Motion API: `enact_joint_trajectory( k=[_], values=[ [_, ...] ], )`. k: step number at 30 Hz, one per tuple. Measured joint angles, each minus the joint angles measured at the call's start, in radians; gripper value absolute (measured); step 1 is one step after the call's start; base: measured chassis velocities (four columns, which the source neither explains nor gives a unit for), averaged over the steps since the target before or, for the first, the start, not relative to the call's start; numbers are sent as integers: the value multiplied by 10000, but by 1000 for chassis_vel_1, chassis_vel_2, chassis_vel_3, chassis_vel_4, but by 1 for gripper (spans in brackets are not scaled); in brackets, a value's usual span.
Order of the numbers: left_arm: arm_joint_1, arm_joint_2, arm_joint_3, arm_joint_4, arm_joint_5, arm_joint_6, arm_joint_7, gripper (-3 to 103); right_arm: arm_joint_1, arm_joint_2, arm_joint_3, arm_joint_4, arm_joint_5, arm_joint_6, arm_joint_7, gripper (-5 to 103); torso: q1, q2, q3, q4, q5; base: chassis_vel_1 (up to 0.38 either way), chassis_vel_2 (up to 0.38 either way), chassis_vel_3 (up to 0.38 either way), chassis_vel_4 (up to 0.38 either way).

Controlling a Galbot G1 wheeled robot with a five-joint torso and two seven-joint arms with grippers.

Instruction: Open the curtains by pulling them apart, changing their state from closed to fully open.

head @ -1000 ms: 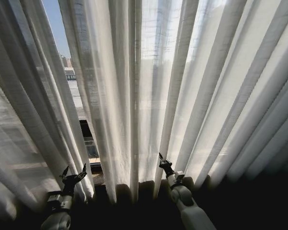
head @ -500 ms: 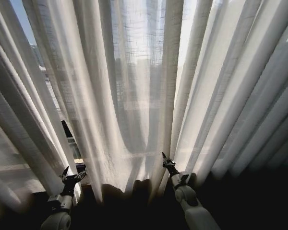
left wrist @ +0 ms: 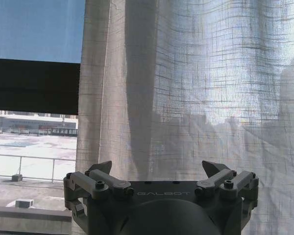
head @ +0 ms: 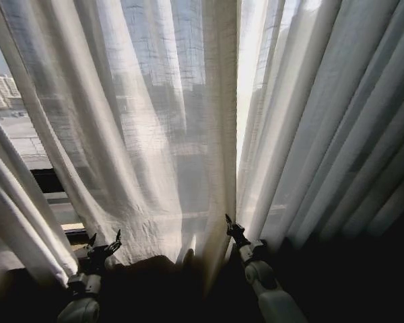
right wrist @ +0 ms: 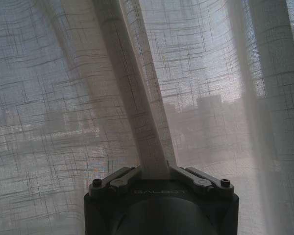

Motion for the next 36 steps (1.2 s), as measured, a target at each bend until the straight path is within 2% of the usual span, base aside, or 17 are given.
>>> enact_joint_trajectory(
  k=[36],
  values=[
    [-1,0,-2,0,0,0,1,100,43,33,30,-188,-39,-15,-481,0,2,-1,1,0,3,-358,-351,358,353]
  ],
)
